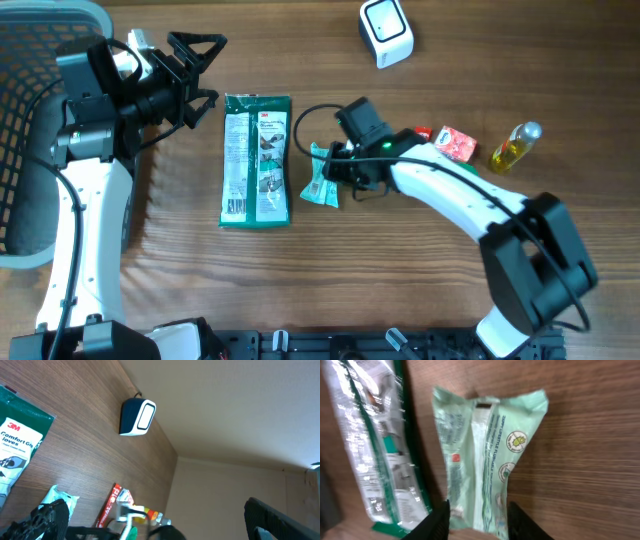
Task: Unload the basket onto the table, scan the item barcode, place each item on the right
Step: 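Grasp the light-green inner packet on the gloves pack and pull right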
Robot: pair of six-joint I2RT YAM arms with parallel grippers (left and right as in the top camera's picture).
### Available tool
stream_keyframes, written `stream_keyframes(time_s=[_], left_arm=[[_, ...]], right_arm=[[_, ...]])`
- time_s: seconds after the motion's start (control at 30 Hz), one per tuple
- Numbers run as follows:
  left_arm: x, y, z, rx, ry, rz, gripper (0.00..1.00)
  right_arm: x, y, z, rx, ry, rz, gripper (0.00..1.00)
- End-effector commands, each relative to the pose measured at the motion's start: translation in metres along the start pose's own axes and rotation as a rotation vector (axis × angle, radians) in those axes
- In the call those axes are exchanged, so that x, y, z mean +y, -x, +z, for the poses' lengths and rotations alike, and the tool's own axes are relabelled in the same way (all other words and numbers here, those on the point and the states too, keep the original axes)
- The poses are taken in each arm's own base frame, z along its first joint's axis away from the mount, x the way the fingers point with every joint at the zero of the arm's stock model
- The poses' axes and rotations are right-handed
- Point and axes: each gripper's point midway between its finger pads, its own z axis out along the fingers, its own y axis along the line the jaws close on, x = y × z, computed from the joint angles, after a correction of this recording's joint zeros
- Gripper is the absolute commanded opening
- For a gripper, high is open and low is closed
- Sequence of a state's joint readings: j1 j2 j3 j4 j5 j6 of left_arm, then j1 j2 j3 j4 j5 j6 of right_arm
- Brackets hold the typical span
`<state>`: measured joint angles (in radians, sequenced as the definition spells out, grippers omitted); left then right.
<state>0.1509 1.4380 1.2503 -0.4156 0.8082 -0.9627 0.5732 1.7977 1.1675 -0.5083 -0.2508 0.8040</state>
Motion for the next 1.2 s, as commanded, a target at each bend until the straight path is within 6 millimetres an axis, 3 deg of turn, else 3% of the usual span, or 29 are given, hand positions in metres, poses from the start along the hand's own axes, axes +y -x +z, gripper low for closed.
stream_keyframes(time_s=[0.0, 0.17, 0.47, 0.5, 0.6, 0.7, 0.8, 0.93, 1.0, 1.17], left_arm=[[-0.008, 0.001, -0.005, -0.012, -0.015, 0.034, 1.0], [-0.008, 0.001, -0.005, -0.012, -0.015, 0.034, 1.0], [-0.008, 0.001, -0.005, -0.012, -0.015, 0.034, 1.0], [-0.008, 0.001, -0.005, -0.012, -0.015, 0.034, 1.0], [-0.008, 0.001, -0.005, -0.012, -0.015, 0.034, 1.0], [-0.008, 0.001, -0.005, -0.012, -0.015, 0.034, 1.0], [-0.008, 0.001, -0.005, -0.012, -0.015, 0.034, 1.0], [-0.008, 0.001, -0.005, -0.012, -0.015, 0.034, 1.0], [-0.008, 0.001, -0.005, -0.012, -0.015, 0.034, 1.0], [-0.008, 0.001, -0.005, -0.012, -0.015, 0.034, 1.0]], right_arm=[[0.019, 0.009, -0.027, -0.031, 0.075, -0.056, 0.08], [0.03, -0.005, -0.008, 0.035, 0.133, -0.147, 0.04], [0.012, -0.026, 0.056, 0.185, 0.14, -0.166, 0.04], [0.003, -0.032, 0.068, 0.205, 0.111, -0.165, 0.04], [-0.01, -0.04, 0.079, 0.244, 0.074, -0.138, 0.04], [0.008, -0.033, 0.065, 0.223, 0.126, -0.16, 0.04], [0.04, -0.018, 0.032, 0.145, 0.218, -0.249, 0.04], [0.058, -0.008, -0.004, 0.064, 0.259, -0.31, 0.04], [0.051, -0.006, -0.005, 0.048, 0.214, -0.301, 0.04], [0.007, -0.007, 0.008, 0.029, 0.024, -0.209, 0.05]])
